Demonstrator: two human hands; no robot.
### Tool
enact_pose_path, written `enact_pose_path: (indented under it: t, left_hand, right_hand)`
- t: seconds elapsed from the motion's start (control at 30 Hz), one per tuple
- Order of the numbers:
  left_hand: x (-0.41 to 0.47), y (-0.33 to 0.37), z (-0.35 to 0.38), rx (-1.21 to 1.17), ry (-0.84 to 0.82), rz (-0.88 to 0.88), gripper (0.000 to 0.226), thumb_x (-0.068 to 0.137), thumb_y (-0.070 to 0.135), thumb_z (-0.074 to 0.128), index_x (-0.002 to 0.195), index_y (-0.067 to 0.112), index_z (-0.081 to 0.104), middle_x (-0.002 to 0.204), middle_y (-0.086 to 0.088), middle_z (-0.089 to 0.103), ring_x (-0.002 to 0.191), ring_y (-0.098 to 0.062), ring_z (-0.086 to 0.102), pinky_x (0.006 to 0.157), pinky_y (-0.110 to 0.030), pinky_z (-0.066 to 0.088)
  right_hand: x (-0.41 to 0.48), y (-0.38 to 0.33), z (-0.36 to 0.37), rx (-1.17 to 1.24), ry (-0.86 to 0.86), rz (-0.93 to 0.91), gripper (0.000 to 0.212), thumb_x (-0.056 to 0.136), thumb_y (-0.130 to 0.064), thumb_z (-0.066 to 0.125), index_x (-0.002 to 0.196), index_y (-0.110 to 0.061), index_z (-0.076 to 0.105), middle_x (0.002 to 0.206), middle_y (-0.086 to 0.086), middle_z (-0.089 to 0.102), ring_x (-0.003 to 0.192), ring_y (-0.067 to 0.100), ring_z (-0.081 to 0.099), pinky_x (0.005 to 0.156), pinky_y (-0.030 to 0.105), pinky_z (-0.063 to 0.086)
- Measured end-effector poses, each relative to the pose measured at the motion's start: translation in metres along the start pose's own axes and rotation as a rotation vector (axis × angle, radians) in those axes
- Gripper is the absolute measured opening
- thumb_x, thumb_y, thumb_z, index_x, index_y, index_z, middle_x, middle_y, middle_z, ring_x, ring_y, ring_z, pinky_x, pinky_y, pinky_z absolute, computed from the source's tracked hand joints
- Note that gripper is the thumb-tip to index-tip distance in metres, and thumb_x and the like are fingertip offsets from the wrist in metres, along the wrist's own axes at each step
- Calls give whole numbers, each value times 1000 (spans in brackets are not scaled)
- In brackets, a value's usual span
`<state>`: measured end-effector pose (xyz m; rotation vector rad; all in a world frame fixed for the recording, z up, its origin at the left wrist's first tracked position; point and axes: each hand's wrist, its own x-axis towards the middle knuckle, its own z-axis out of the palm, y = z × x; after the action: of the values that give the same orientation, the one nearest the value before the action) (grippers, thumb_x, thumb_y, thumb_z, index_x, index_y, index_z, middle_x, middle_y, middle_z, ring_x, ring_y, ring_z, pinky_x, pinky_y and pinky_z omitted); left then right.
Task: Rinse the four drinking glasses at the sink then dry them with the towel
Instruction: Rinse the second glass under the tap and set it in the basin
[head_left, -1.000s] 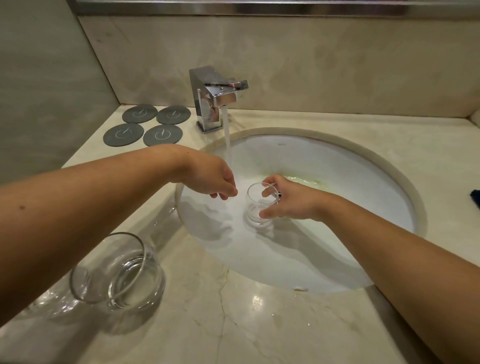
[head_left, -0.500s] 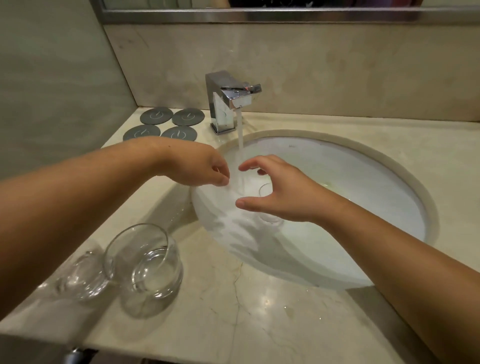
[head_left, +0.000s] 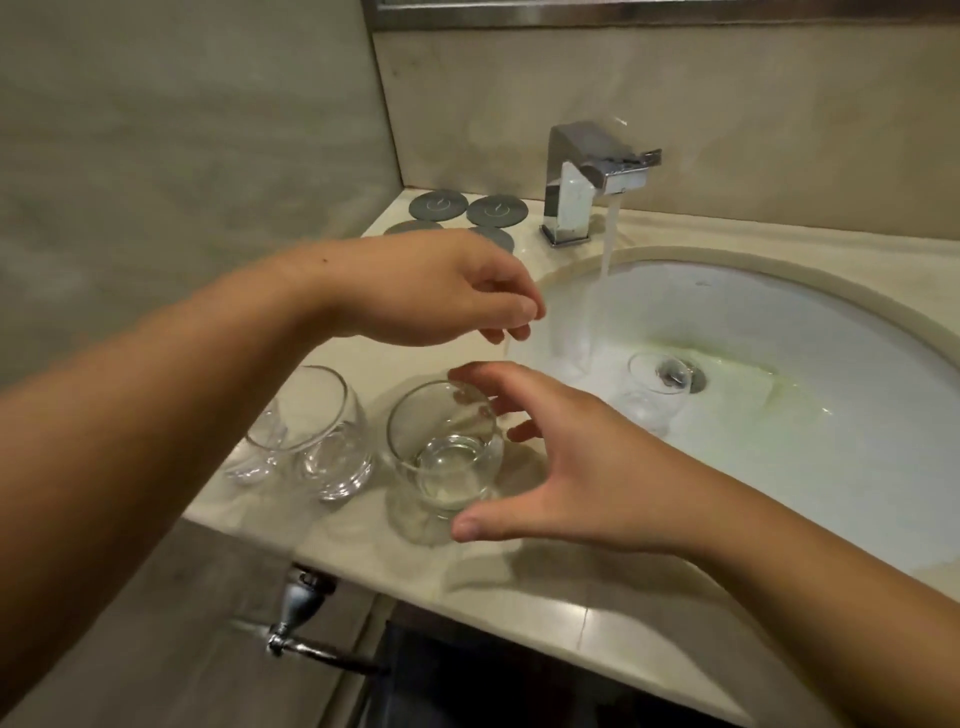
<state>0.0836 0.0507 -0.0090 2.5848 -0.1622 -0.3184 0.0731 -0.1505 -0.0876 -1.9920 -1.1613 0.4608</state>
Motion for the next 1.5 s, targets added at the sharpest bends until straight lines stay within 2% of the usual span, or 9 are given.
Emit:
enact_pose_path:
  t: [0.33,0.5,0.57,0.87,1.0,1.1,1.23,1.37,1.5]
  left_hand:
    - [-17,-1,12,-76,21,-56,24,105,41,54,113,30,73,104,18,78,95,0,72,83,-21,53]
    - [-8,12,14,-245,234,-71,28,101,50,57,111,31,74,109,12,77,106,-11,71,96,-40,57]
    - [1,26,17,-363,341,-80,25,101,48,59,114,33,73,110,14,75,108,-7,69,99,-37,55]
    - [71,66,59,-785,575,-192,13,102,23,54,105,30,65,96,18,64,90,1,58,73,-22,42]
    - [95,52,81,-880,550,-282,24,103,23,46,96,27,68,94,11,68,95,-13,62,78,-30,46]
    - [109,41,84,-920,534,-295,26,103,23,43,95,30,67,103,8,72,104,-15,67,88,-35,49]
    - [122,32,81,-994,522,-301,29,98,13,43,96,30,66,103,8,73,102,-12,68,85,-29,50]
    - [138,20,84,-1070,528,-327,39,83,17,49,115,28,69,109,2,74,101,-20,67,87,-35,51]
    - [149,15,90,-1124,507,-334,62,73,22,51,134,21,63,116,-1,73,101,-18,67,83,-33,51]
  right_hand:
    - [7,7,16,112,90,8,78,77,-46,90,144,-37,51,133,-21,64,125,-5,60,105,23,51]
    - [4,18,-8,307,263,65,72,70,-47,92,134,-40,58,123,-17,69,116,6,67,94,29,59]
    - [4,25,-26,326,348,100,70,73,-41,93,134,-38,59,122,-14,69,114,6,67,91,32,61]
    - [17,76,-77,298,601,263,70,75,-36,93,136,-33,60,120,-11,68,106,13,69,92,36,60]
    - [32,96,-87,314,656,304,77,74,-41,93,141,-33,57,124,-12,66,107,15,68,66,25,49]
    - [46,106,-92,324,673,309,80,76,-39,93,145,-31,55,125,-12,64,110,16,67,74,24,52]
    - [66,114,-95,355,684,325,78,80,-34,90,148,-29,53,127,-11,61,108,12,65,61,8,49]
    - [81,124,-94,361,704,341,79,79,-31,90,149,-28,52,128,-11,61,108,10,64,71,15,51]
    - [85,138,-90,348,723,342,80,78,-33,91,149,-29,53,131,-13,61,110,3,63,75,10,49]
